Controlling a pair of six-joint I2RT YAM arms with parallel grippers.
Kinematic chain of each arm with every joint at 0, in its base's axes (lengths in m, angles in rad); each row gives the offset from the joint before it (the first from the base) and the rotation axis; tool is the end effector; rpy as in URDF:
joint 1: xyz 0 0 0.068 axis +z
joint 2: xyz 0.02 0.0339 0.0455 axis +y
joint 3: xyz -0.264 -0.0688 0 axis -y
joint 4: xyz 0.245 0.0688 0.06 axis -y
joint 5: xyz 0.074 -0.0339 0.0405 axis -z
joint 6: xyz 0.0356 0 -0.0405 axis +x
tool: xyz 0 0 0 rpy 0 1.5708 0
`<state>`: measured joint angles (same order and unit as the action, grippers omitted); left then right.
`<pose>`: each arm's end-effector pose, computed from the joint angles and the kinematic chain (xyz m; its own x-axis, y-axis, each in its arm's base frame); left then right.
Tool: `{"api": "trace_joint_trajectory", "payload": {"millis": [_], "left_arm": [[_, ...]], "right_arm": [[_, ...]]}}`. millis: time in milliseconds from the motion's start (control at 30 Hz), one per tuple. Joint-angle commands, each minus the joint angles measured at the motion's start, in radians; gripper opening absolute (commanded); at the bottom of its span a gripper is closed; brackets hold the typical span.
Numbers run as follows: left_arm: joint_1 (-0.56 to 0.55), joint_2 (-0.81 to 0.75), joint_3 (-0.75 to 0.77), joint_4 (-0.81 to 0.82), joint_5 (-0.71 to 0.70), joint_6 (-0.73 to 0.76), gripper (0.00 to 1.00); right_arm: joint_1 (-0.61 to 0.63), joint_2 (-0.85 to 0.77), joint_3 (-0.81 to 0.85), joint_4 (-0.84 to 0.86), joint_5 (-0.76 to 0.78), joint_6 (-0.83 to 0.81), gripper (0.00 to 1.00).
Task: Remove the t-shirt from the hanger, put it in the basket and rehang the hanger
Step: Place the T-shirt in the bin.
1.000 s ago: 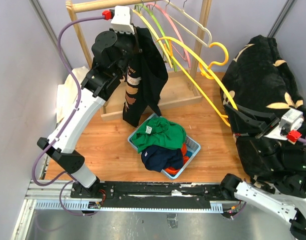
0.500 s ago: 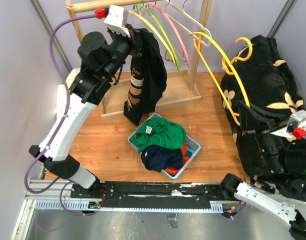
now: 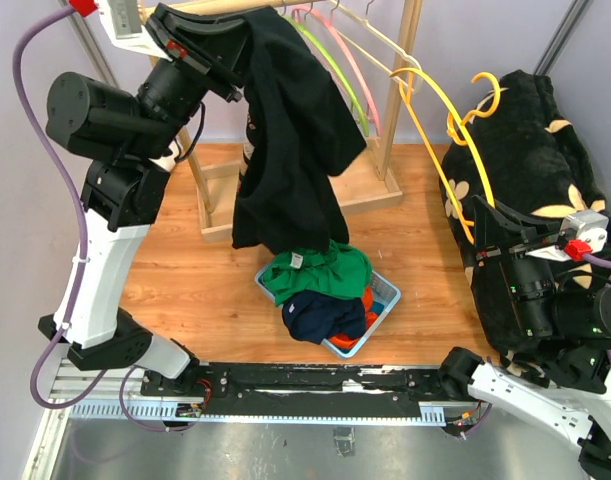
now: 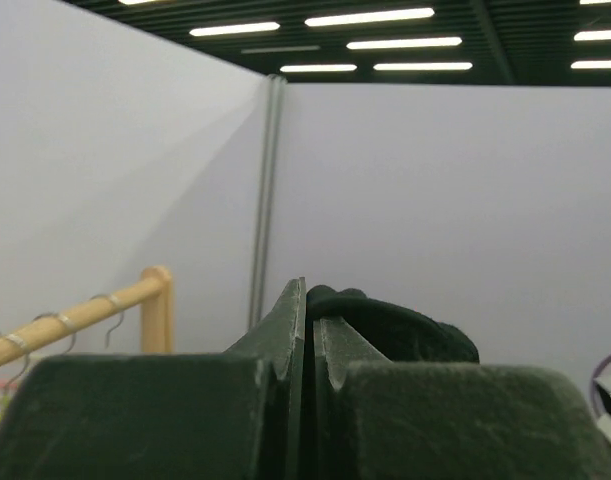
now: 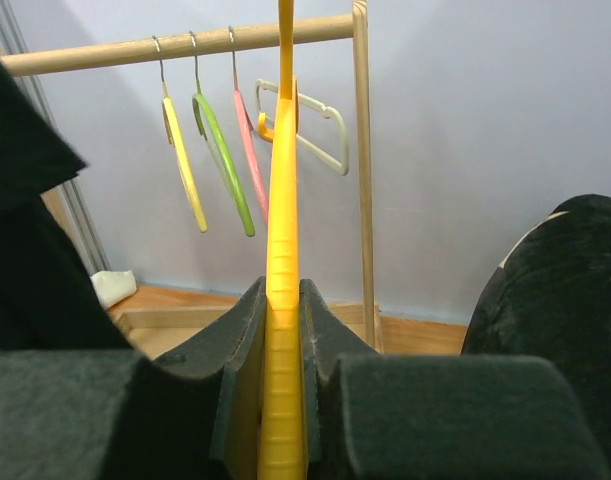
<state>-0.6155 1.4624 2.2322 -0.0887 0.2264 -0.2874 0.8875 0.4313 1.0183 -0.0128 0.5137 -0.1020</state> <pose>0.1669 -0.1278 0.6580 0.2932 -0.5456 -0.7851 0.8218 0.5634 -0.0847 0.0383 0.0193 0.4666 0.3834 0.3305 -0.8624 -0.3778 0.9082 0.1800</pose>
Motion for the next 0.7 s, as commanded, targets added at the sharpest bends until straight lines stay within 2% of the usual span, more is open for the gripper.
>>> {"api": "trace_joint_trajectory", "payload": {"millis": [0, 133, 300, 667], "left_arm": [[0.0, 0.031, 0.063, 0.147, 0.118, -0.158, 0.0], [-0.003, 0.052, 0.074, 0.214, 0.14, -0.241, 0.01], [-0.057, 0.055, 0.046, 0.225, 0.124, -0.238, 0.01], [-0.275, -0.136, -0.458, 0.332, 0.003, -0.185, 0.0]], "right_arm": [[0.001, 0.005, 0.001, 0.052, 0.012, 0.001, 0.01], [0.001, 0.016, 0.014, 0.043, 0.004, 0.008, 0.01], [0.001, 0.015, 0.019, 0.036, -0.004, 0.017, 0.01], [0.002, 0.024, 0.013, 0.037, 0.005, 0.014, 0.01]]}}
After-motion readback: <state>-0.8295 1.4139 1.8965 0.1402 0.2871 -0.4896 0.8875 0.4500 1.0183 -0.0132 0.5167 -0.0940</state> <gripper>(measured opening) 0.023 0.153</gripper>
